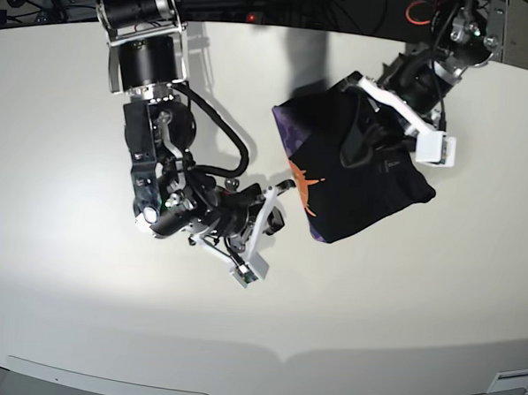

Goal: Fold the T-shirt properly
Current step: 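Lift the strip end with the right gripper and fold it toward the left gripper, then regrasp the folded bundle with both grippers at its edges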

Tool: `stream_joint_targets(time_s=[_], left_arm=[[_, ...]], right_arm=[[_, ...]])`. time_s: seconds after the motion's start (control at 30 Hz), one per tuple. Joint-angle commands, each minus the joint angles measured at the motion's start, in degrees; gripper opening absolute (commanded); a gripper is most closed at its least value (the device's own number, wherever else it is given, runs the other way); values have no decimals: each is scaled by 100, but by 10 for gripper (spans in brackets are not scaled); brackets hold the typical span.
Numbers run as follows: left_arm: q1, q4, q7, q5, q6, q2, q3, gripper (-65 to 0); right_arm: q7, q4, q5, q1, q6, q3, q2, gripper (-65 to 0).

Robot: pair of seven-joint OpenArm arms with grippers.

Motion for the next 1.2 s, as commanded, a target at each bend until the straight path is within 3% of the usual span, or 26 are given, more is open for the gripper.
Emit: stream_joint_targets(time_s=[0.0, 0.13, 0.33, 0.4, 0.5, 0.7, 0.77, 0.9, 1.0, 1.17], left_arm=[[17, 98, 4, 72, -39, 39, 133, -650], [66, 98, 111, 831, 92, 37, 525, -650], [210, 94, 160, 2439, 1606, 4, 566, -650], [210, 92, 197, 2767, 2092, -92, 566, -650], [210, 87, 345, 3220, 2544, -284, 566, -650], [208, 87, 584, 4306, 4433, -717, 566, -650], [205, 92, 577, 4334, 4715, -776, 566, -650], [208, 173, 216, 3705, 4566, -743, 649, -650], [208, 348, 7, 3128, 4048, -741, 833, -650], [212, 468, -26, 2267, 2889, -743, 1290, -650]], right_arm=[[131, 59, 83, 170, -2, 20, 20, -650], [131, 44, 85, 186, -2, 20, 33, -650], [125, 44, 107, 186, -2, 20, 31, -650], [125, 44, 107, 186, -2, 20, 31, -650], [122, 44, 107, 186, -2, 20, 33, -650], [175, 44, 160, 188, -2, 17, 28, -650], [280, 44, 313, 186, -2, 17, 26, -650], [590, 44, 564, 186, 4, -24, -138, -650], [870, 44, 531, 186, 52, -136, -398, -650], [1462, 28, -155, 188, 63, -575, -772, -650]])
